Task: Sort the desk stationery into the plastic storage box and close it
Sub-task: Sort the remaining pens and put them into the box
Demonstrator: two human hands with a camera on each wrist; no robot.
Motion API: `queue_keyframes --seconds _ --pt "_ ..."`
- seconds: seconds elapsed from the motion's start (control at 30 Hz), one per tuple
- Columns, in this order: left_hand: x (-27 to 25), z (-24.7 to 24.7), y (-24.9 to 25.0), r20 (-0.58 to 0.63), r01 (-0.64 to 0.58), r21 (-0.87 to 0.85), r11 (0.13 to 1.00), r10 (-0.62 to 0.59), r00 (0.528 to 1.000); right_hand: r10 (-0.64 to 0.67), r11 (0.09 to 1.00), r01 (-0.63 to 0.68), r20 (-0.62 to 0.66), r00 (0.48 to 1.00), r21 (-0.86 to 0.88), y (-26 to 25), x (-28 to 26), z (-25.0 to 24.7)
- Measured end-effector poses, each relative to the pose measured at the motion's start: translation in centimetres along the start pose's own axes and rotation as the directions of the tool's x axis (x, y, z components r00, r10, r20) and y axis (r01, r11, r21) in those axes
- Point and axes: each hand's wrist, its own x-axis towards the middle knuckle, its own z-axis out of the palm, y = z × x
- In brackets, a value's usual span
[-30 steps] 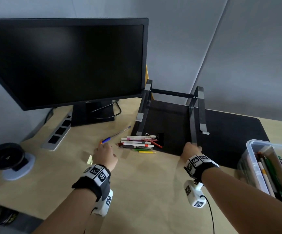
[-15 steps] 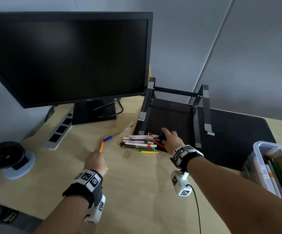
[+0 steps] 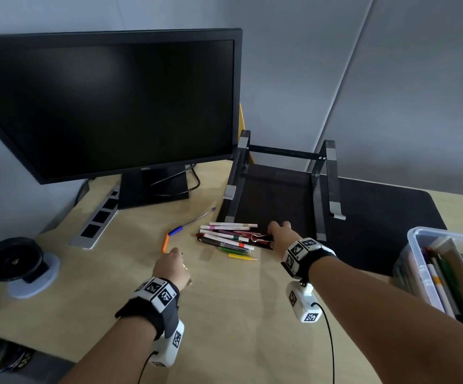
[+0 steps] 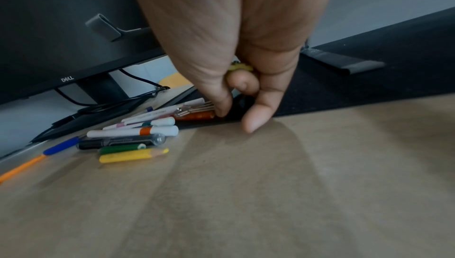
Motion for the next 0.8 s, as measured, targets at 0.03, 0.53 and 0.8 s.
queue_keyframes --seconds 0.03,0.53,0.8 --pt "0.0 0.0 0.1 0.003 -0.004 0.007 1.000 0.004 1.000 0.022 1.000 -0.022 -0.004 1.000 0.006 0.2 -0.2 0.1" --pt "-1.7 -0.4 2.5 0.025 -0.029 -0.026 0.999 0.030 0.999 0.127 0.974 -0.121 -0.021 0.992 0.194 2.9 -3.4 0.1" --pt "-4.6 -2.1 7.8 -0.076 -0.228 -0.092 0.969 0.221 0.972 0.012 0.937 0.031 -0.122 0.993 0.347 4.3 -6.9 -2.3"
